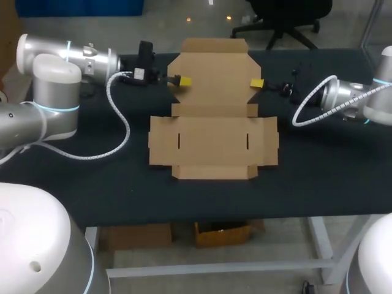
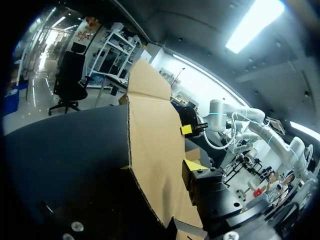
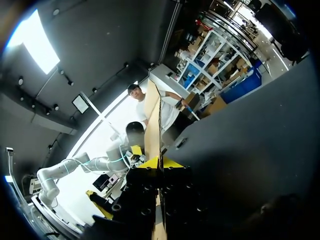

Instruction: Assemble the packaging by folding the flat box into shape, placing the metal phone stand inside, and closing the box properly

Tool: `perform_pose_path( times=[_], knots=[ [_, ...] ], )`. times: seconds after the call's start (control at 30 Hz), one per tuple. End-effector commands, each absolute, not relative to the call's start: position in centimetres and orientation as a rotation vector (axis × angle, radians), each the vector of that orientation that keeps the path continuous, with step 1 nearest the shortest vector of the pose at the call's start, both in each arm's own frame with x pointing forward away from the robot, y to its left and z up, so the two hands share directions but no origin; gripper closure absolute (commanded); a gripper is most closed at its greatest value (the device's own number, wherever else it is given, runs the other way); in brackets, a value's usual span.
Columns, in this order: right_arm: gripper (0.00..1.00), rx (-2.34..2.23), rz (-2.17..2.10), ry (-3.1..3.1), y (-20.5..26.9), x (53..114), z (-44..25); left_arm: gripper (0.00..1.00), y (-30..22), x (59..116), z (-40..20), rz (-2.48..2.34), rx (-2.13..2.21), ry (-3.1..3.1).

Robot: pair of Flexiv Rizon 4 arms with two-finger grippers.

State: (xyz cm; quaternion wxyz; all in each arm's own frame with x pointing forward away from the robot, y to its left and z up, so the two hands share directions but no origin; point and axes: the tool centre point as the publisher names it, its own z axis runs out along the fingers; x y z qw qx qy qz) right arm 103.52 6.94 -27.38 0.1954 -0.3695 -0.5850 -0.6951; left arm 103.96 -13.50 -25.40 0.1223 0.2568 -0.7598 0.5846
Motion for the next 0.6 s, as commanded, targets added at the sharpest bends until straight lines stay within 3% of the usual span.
perform_pose_path(
  times=[0.03,0.6],
  knots=[
    [1.0,-1.017,-1.955,-1.633,6.9,103.9,-27.5,0.54,-13.9,104.5,-25.7,1.705,0.728,-2.208],
    [1.0,-0.988,-1.973,-1.629,7.3,104.4,-27.2,0.59,-15.1,104.3,-25.5,1.701,0.679,-2.198]
  ],
)
